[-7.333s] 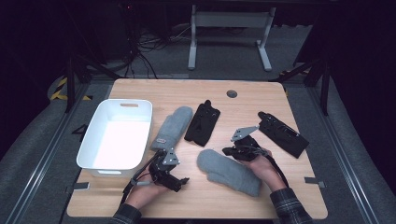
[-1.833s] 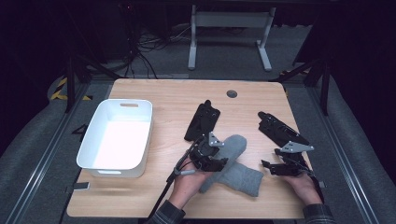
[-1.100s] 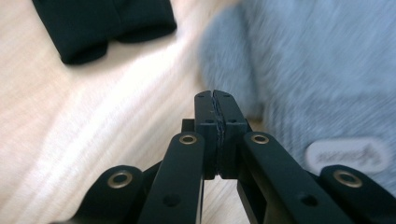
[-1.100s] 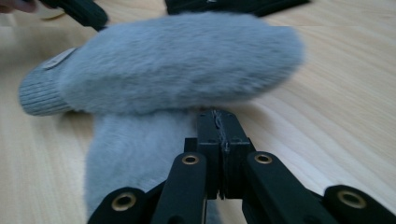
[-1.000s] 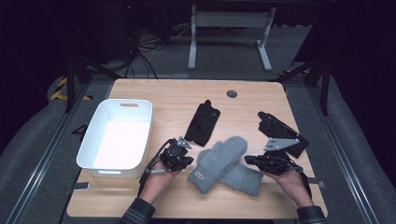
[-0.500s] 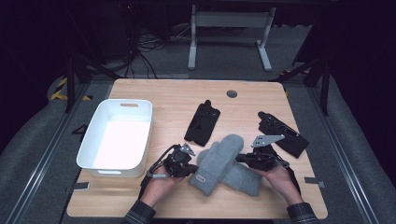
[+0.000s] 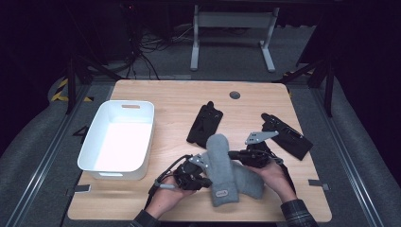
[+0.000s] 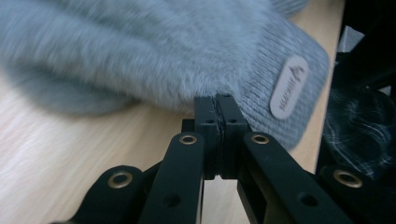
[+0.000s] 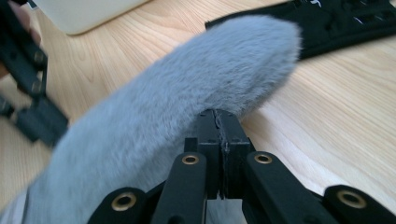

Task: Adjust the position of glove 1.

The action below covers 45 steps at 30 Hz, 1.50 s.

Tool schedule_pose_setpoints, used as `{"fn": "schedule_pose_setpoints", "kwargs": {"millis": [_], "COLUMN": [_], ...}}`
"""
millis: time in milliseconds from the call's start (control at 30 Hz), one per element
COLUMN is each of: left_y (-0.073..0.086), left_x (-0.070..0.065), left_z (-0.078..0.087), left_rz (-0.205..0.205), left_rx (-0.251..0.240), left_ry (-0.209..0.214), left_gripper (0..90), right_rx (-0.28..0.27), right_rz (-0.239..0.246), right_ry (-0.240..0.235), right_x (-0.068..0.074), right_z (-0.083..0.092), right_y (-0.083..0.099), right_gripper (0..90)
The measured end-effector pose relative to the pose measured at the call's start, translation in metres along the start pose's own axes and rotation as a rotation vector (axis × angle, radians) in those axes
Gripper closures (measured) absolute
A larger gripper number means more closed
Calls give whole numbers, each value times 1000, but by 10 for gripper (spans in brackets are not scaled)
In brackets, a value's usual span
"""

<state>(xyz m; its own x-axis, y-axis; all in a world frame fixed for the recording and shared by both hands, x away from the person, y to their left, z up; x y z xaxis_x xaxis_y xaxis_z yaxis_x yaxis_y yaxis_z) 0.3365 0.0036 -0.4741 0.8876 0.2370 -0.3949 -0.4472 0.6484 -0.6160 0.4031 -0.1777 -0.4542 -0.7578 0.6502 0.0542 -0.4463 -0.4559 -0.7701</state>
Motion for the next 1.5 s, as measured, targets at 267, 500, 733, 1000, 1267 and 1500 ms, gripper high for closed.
{"fn": "schedule_pose_setpoints", "kwargs": {"millis": [267, 500, 733, 1000, 1267, 1500], "left_y": [-5, -19, -45, -60, -61, -61], "left_x": [-10, 5, 46, 80, 91, 93], "left_z": [-9, 31, 61, 59, 42, 27], "left_rz": [-38, -21, -1, 21, 19, 5], "left_rx": [8, -107, -198, -214, -186, -142], "left_ry": [22, -74, -219, -250, -220, -203], "left_gripper": [874, 752, 588, 407, 345, 392], "right_rx": [-3, -29, -32, 8, 25, 71], "right_rz": [24, 12, -5, 7, -6, 21], "right_ry": [-3, 20, 9, -21, -46, -48], "right_x": [6, 4, 19, 43, 53, 58], "right_z": [-5, 26, 52, 58, 56, 49], "right_y": [-4, 8, 31, 49, 56, 62], "right_gripper": [866, 754, 680, 583, 530, 575]}}
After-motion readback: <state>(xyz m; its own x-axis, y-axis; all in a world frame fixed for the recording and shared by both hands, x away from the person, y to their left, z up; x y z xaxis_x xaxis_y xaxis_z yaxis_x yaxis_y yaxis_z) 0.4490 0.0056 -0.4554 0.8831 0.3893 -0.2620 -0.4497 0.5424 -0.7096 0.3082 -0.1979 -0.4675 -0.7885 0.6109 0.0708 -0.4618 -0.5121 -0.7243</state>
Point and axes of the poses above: each handheld gripper's, and its own axes: z roughly backward along the jaws, y roughly out of its underside, x roughly to its left, the point moved 5 cm from there along -z, roughly forward along the jaws, and after that the axes turned 8 degrees about y, right-handed, at the moved point
